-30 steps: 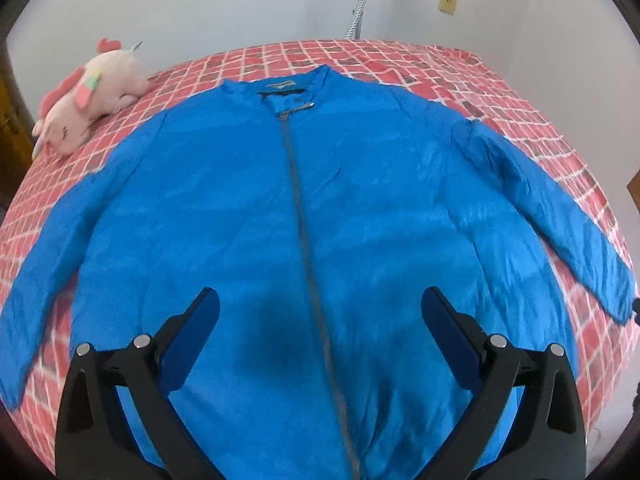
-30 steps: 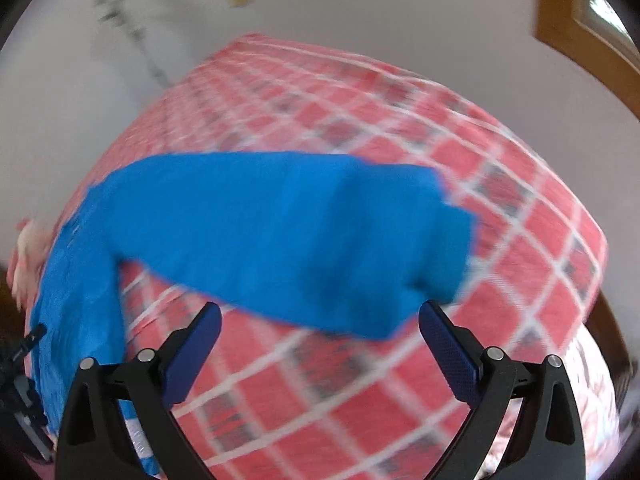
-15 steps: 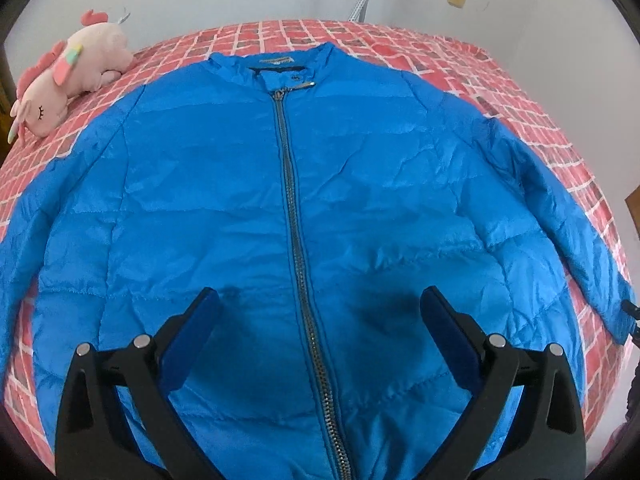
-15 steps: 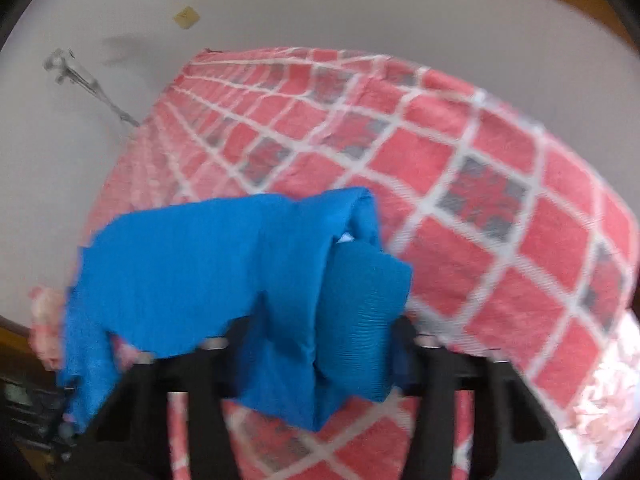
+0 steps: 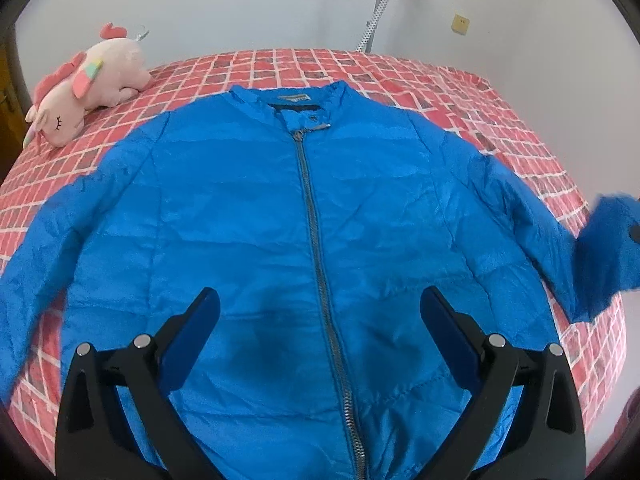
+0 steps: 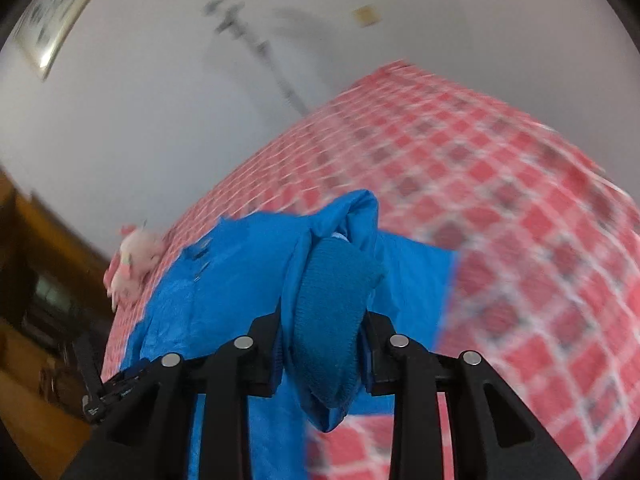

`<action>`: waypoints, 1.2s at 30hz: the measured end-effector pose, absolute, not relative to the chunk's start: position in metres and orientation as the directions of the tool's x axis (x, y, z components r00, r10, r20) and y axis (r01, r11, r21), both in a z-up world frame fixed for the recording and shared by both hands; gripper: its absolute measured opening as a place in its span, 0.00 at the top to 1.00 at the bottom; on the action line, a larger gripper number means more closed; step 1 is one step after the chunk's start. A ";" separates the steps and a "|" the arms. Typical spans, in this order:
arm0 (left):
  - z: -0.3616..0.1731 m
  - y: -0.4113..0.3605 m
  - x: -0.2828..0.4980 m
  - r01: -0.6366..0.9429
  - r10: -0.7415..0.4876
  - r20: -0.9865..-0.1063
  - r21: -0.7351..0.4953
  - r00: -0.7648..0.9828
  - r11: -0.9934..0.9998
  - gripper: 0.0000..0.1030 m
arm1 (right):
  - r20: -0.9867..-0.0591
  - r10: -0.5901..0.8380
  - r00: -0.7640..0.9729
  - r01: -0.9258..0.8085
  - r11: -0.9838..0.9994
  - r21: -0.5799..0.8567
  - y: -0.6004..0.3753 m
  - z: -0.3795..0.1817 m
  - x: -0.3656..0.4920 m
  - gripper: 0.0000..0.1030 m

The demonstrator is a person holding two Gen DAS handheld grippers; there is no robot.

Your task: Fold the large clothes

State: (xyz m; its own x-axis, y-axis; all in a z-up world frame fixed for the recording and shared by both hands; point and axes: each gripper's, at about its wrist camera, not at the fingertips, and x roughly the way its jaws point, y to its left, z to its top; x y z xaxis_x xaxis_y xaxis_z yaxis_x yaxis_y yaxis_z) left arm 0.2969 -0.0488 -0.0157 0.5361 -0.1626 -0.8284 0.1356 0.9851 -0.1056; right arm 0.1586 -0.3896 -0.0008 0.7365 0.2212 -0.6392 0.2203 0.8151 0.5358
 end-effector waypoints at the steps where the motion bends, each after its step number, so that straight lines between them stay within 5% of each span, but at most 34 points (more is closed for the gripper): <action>1: -0.015 -0.047 0.298 0.136 -0.160 -0.830 -0.103 0.535 0.985 0.04 | -0.647 0.235 0.725 0.199 0.829 0.523 -0.374 -0.001 0.176 0.72; 11: -0.024 -0.018 0.323 0.101 -0.181 -0.849 -0.151 0.497 0.983 0.10 | -0.728 0.368 0.578 0.008 0.890 0.456 -0.240 -0.033 0.287 0.72; 14: -0.028 -0.012 0.329 0.105 -0.233 -0.845 -0.209 0.481 0.972 0.10 | -0.723 0.484 0.494 -0.085 0.854 0.513 -0.212 -0.048 0.308 0.60; 17: -0.031 -0.012 0.330 0.126 -0.286 -0.838 -0.257 0.464 0.958 0.09 | -0.662 0.593 0.458 -0.152 0.787 0.599 -0.207 -0.049 0.307 0.58; 27: -0.045 -0.061 0.364 0.189 -0.435 -0.834 -0.393 0.340 0.900 0.09 | -0.682 0.371 0.630 -0.005 0.880 0.474 -0.278 -0.024 0.273 0.56; 28: -0.050 -0.068 0.369 0.192 -0.445 -0.835 -0.403 0.322 0.895 0.11 | -0.691 0.350 0.633 0.011 0.888 0.460 -0.282 -0.025 0.273 0.56; 32: -0.062 -0.085 0.377 0.215 -0.476 -0.823 -0.427 0.309 0.878 0.55 | -0.710 0.327 0.624 0.043 0.893 0.449 -0.298 -0.034 0.279 0.56; 36: -0.058 -0.069 0.378 0.198 -0.507 -0.779 -0.467 0.370 0.862 0.73 | -0.709 0.320 0.629 0.053 0.892 0.450 -0.306 -0.035 0.279 0.56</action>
